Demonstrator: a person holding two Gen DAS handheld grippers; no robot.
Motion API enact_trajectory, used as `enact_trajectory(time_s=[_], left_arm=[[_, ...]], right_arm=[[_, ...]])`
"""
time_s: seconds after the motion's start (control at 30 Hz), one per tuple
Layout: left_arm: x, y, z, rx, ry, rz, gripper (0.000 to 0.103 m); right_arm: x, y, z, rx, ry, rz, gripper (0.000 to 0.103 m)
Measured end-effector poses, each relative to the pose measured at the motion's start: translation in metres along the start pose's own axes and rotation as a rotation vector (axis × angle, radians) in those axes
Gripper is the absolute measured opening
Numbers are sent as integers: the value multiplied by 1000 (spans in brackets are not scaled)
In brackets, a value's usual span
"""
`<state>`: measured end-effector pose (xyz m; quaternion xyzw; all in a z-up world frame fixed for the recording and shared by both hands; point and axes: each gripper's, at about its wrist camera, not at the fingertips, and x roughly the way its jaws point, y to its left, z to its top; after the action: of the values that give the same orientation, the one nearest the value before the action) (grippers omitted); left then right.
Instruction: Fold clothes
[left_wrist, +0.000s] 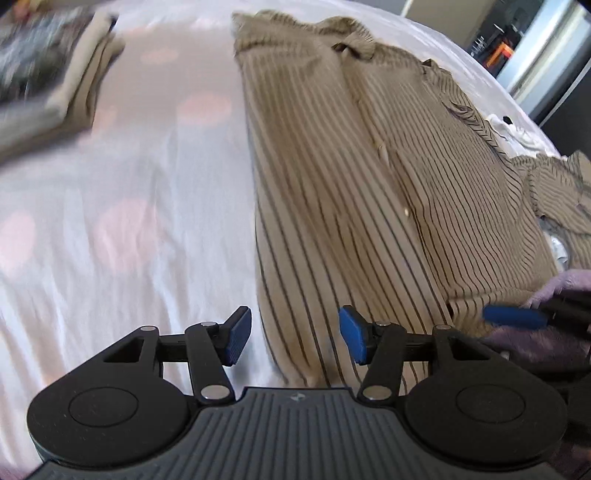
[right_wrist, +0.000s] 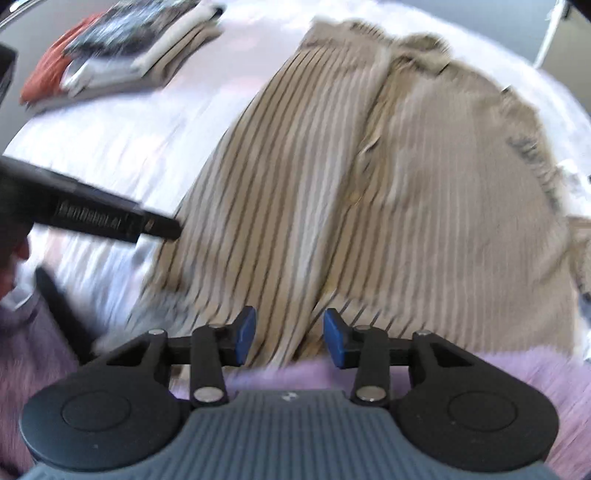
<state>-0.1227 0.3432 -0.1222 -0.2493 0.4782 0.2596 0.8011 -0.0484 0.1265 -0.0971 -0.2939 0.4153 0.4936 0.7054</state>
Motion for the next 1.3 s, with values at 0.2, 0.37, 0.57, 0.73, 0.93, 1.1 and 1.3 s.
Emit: enact_trajectory(time_s=[0.2,0.37,0.57,0.73,0.93,1.1,1.3], left_arm=[[25,-4,12,46,13,28,50],[40,-13,1,108,71,22,46],[49,-18,-5,173,123,23,46],[33,-13,-1,136,23,-18,46],[17,4,10,15,-91,-38,46],[21,0,15,-6,-97,-9,47],[4,-35,14,69,-152,21,47]], right_arm=[[44,-4,33,154,51,-21,19],[66,3,23,210,166,-44,15],[74,3,25,265,297,-52,15],[59,-1,41,301,323,-75,17],[55,-12,70,281,332,-107,17],[43,-23,85,256,251,-133,17],[33,-36,80,244,212,-91,17]])
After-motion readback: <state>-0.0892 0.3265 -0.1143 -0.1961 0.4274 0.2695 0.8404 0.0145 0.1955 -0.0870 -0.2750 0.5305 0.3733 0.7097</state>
